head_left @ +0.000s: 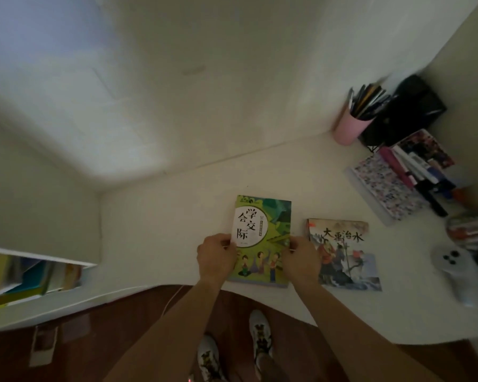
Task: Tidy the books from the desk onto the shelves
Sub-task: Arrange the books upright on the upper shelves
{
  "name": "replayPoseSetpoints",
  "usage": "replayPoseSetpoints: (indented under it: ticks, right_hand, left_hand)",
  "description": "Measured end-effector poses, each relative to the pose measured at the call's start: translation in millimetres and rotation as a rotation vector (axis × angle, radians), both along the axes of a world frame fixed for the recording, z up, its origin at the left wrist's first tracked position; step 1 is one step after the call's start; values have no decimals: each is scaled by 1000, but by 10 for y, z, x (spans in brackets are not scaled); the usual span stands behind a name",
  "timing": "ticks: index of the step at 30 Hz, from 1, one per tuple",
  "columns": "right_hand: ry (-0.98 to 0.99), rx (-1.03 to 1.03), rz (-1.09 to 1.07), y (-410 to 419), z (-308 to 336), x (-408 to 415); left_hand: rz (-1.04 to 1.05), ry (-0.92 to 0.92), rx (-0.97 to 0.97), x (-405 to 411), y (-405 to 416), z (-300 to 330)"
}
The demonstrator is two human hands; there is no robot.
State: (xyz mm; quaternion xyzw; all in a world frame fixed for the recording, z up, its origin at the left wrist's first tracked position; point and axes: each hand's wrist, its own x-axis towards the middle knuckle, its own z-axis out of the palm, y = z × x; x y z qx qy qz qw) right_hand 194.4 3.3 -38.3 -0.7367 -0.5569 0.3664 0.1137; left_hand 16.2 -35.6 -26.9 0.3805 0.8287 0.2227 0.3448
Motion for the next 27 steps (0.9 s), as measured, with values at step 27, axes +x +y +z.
replayPoseSetpoints:
  ticks: [27]
  right_hand:
    - [683, 1187, 689, -1678, 5159, -2794]
  left_hand:
    - [333, 682, 1033, -2405, -2113, 5071]
